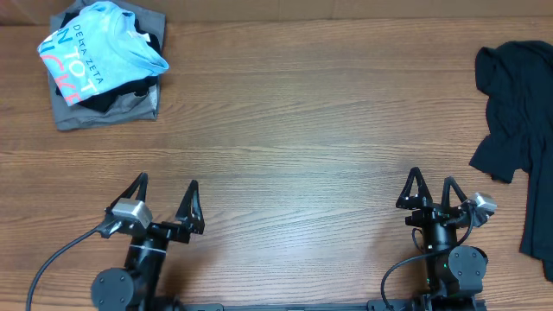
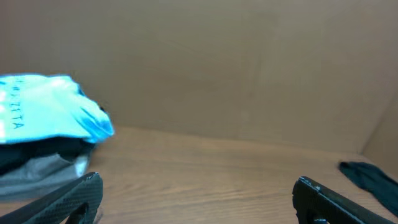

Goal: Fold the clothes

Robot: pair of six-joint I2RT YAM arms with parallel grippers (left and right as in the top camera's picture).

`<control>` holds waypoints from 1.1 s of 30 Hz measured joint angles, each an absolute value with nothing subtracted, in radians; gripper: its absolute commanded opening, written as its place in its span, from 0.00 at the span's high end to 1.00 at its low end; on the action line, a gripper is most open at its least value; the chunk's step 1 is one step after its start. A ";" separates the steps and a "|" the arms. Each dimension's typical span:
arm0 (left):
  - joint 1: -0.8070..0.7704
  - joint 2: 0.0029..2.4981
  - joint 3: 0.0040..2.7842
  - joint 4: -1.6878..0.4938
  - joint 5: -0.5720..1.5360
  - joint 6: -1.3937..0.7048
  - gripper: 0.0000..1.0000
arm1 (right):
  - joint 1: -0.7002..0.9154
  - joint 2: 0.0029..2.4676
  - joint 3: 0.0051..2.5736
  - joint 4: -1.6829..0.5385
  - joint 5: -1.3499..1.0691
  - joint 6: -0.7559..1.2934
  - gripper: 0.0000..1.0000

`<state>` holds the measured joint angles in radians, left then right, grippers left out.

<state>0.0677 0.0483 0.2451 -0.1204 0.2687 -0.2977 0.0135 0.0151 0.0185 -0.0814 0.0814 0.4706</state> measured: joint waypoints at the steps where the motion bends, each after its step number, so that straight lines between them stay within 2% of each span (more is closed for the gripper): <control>1: 0.063 0.042 0.219 -0.097 0.248 -0.298 0.00 | 0.014 0.015 0.019 -0.081 0.081 0.470 0.00; 9: 0.047 0.017 0.041 0.051 0.118 -0.306 0.00 | 0.014 0.015 0.018 -0.081 0.082 0.470 0.00; 15: 0.047 0.017 0.009 -0.073 0.062 -0.308 0.00 | 0.014 0.015 0.019 -0.081 0.082 0.470 0.00; 33: 0.047 0.015 0.009 -0.076 0.021 -0.305 0.00 | 0.014 0.015 0.018 -0.082 0.081 0.471 0.00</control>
